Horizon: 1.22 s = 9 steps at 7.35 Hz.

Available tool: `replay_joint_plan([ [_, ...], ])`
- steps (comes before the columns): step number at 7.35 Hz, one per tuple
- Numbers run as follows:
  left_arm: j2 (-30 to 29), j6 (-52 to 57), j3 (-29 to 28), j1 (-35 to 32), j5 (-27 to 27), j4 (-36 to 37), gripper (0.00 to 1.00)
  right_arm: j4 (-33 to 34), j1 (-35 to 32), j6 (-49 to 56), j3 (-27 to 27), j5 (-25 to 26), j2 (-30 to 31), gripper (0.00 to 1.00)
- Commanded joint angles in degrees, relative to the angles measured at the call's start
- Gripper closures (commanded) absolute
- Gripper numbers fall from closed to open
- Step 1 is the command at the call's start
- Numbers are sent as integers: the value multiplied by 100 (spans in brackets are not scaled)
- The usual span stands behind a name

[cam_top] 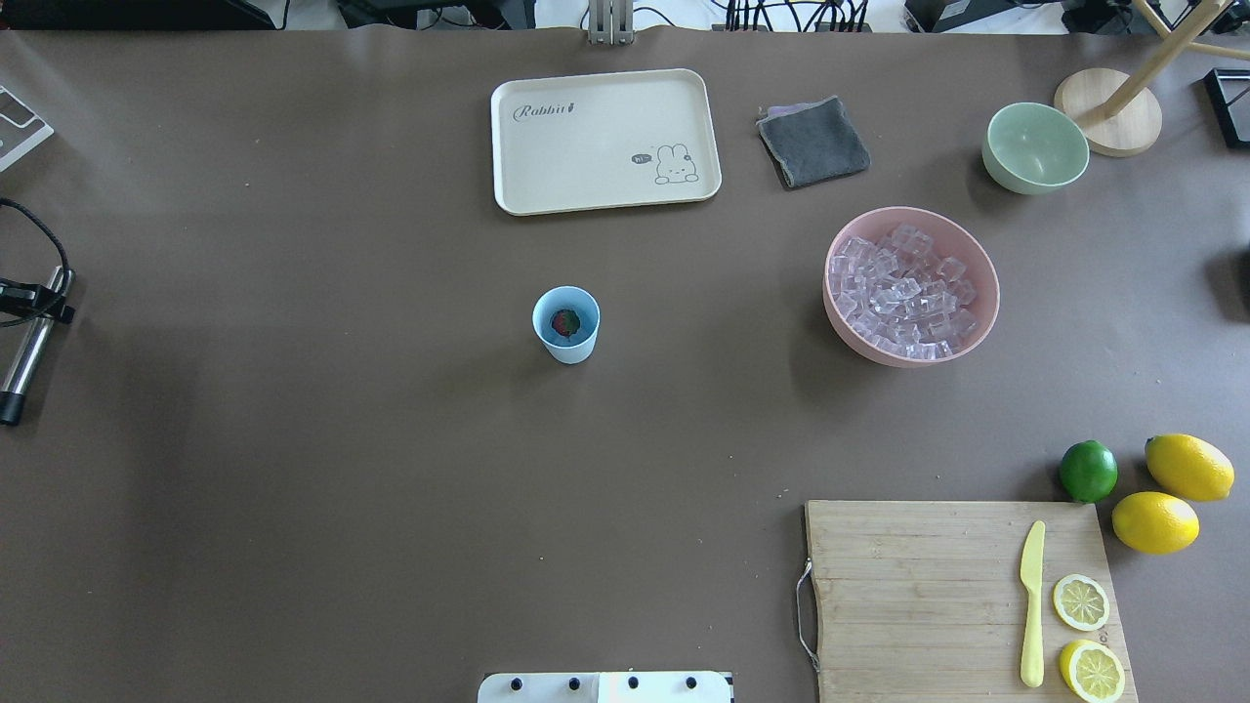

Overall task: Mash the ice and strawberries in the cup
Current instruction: 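Grasp the metal pestle rod with the left gripper and lift it upright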

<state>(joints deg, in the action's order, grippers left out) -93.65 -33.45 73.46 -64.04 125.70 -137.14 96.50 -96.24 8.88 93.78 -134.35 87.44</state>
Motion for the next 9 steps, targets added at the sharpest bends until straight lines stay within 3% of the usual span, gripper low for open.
replay_joint_plan([
  [1, 4, 276, 2, 5, -10, -49, 65, 0, 0, -9, 0, -3, -8, 1],
  [5, -345, 559, 412, -64, -10, 12, 67, 0, 0, -18, 70, 5, 27, 1],
  [7, -1109, 515, 519, -467, -10, -31, 67, 35, -9, -27, 193, -3, 106, 1],
  [8, -1234, 498, 790, -600, -419, -284, 68, 70, -9, -35, 307, -4, 176, 1],
  [9, -1218, 367, 1201, -584, -1180, -548, 68, 88, -26, -36, 386, -30, 247, 1],
])
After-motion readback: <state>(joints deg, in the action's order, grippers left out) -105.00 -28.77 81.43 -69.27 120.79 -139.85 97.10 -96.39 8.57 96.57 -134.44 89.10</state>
